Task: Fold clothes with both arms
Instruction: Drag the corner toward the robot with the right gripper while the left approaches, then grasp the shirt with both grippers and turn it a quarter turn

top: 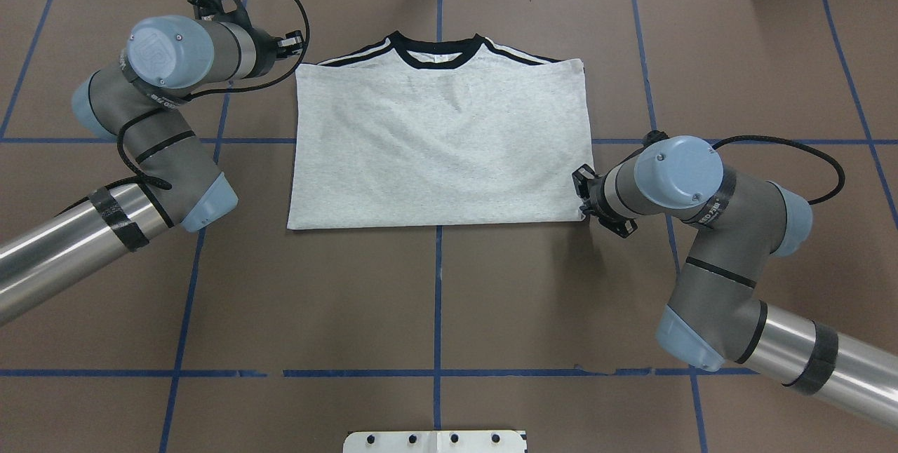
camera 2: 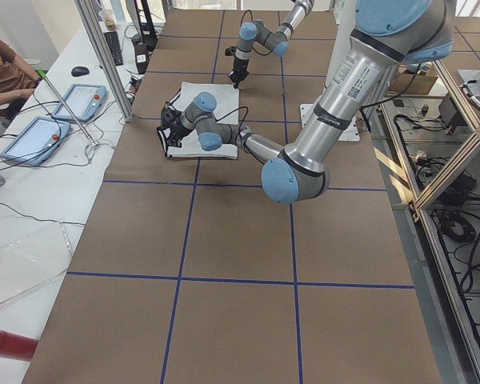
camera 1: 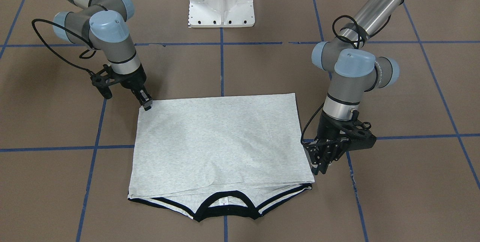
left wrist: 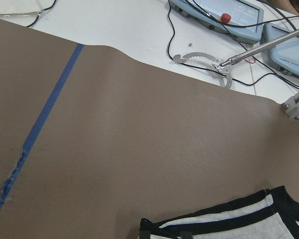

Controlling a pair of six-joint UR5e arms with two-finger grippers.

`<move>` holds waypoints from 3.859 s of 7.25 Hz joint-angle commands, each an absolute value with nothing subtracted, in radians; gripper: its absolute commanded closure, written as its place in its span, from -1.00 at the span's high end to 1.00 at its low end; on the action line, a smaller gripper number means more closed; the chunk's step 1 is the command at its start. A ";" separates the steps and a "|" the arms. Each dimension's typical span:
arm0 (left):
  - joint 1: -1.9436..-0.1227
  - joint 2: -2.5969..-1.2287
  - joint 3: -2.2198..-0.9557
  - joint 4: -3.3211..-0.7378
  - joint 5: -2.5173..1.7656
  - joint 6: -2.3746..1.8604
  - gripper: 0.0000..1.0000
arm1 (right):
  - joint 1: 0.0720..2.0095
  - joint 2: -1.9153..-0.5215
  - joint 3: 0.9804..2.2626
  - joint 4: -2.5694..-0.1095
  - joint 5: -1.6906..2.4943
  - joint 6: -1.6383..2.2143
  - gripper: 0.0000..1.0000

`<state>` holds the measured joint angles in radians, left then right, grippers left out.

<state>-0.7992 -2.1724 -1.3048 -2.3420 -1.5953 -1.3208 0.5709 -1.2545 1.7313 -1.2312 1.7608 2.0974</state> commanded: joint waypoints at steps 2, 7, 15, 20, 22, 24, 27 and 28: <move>-0.799 -2.172 -1.336 -2.323 -1.595 -1.327 -0.35 | 0.571 -1.328 1.834 -1.233 1.769 2.103 -1.00; -0.723 -2.077 -1.677 -2.201 -1.799 -1.594 -0.35 | 0.340 -1.633 2.236 -1.246 2.212 2.111 -1.00; -0.424 -1.962 -1.807 -1.990 -1.798 -1.835 0.11 | 0.570 -1.497 2.166 -1.246 2.203 2.138 1.00; -0.370 -1.927 -1.821 -1.936 -1.799 -1.862 0.04 | 0.626 -1.428 2.097 -1.246 2.192 2.134 1.00; -0.364 -1.918 -1.813 -1.934 -1.799 -1.862 0.05 | 0.626 -1.417 2.079 -1.244 2.159 2.128 1.00; -0.362 -1.919 -1.807 -1.936 -1.799 -1.862 -0.27 | 0.623 -1.407 2.065 -1.244 1.981 2.118 1.00; -0.364 -1.919 -1.821 -1.942 -1.801 -1.847 -1.00 | 0.624 -1.407 2.056 -1.246 1.974 2.118 1.00; -0.373 -1.921 -1.844 -1.944 -1.799 -1.838 -1.00 | 0.624 -1.408 2.054 -1.246 1.973 2.118 1.00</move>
<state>-0.3653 -1.9217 -1.8233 -1.9406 -1.8000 -1.8492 0.6236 -1.4074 2.0561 -1.2455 1.9757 2.1185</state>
